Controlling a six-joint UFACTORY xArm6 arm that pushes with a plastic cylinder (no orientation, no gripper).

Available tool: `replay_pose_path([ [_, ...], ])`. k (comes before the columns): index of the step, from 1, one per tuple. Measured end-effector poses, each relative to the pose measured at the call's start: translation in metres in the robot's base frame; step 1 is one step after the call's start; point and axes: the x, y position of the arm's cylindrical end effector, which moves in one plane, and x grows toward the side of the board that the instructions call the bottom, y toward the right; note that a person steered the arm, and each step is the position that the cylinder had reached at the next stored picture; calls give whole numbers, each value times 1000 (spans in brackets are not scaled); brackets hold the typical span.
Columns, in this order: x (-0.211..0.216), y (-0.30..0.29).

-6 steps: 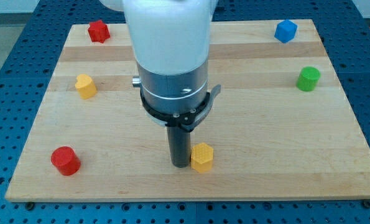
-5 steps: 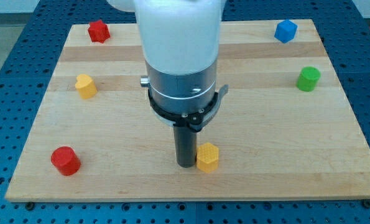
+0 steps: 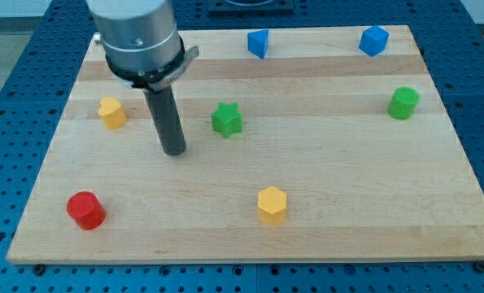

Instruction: Push the green star to the bottom right

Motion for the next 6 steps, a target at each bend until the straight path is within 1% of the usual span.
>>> replay_pose_path([
  [1,-31,2],
  [2,-47,22],
  [4,-44,93],
  [6,-15,143],
])
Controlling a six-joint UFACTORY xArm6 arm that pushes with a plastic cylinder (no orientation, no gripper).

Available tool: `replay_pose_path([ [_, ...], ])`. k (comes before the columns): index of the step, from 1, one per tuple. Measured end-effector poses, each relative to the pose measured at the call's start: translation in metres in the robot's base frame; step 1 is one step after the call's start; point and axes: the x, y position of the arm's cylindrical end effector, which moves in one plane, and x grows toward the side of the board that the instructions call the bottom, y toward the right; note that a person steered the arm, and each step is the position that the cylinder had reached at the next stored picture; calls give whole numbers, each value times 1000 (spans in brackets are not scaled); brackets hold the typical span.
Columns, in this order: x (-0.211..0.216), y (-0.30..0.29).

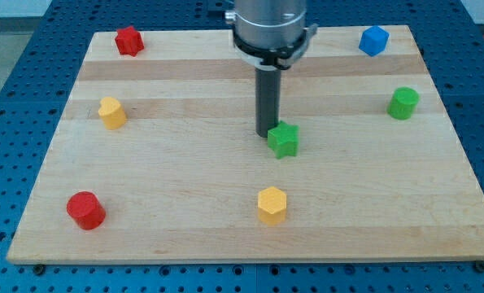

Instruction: Push the green star to the bottom right

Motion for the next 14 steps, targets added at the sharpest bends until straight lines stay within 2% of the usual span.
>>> replay_pose_path([
  [1,11,20],
  [6,72,35],
  [10,78,113],
  [12,104,139],
  [14,112,161],
])
